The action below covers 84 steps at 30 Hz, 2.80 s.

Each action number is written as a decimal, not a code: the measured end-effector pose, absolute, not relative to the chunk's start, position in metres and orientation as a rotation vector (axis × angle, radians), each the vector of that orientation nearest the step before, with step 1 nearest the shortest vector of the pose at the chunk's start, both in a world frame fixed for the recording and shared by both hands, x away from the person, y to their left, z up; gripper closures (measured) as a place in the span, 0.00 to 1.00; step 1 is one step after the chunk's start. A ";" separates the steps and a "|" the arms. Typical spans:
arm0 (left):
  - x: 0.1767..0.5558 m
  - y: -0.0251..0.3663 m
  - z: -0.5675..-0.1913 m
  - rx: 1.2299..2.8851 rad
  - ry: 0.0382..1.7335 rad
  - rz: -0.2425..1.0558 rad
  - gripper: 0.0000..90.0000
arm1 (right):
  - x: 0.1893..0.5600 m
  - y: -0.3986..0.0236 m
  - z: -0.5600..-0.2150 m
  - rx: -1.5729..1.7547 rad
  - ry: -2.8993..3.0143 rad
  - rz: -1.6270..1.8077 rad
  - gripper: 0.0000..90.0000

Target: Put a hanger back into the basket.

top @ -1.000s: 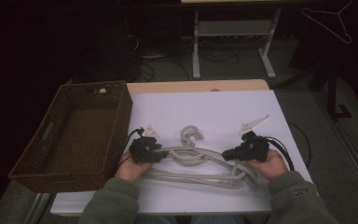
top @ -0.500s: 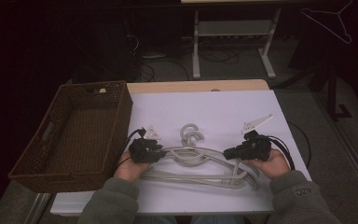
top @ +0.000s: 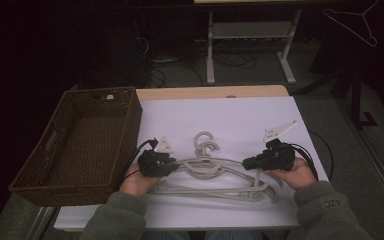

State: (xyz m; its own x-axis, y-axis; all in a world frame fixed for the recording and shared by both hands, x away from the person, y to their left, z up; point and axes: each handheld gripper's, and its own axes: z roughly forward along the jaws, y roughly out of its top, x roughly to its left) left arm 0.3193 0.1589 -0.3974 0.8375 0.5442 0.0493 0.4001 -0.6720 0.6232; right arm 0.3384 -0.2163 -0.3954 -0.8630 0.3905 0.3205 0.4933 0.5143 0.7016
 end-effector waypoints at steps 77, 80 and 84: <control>0.275 0.221 -0.304 2.258 0.726 0.118 0.91 | 0.335 -0.284 -0.339 -0.891 -2.411 -1.772 0.49; 0.275 0.227 -0.303 2.241 0.750 0.120 0.91 | 0.335 -0.289 -0.339 -0.915 -2.396 -1.778 0.49; 0.276 0.237 -0.297 2.212 0.774 0.123 0.91 | 0.334 -0.293 -0.340 -0.932 -2.406 -1.769 0.47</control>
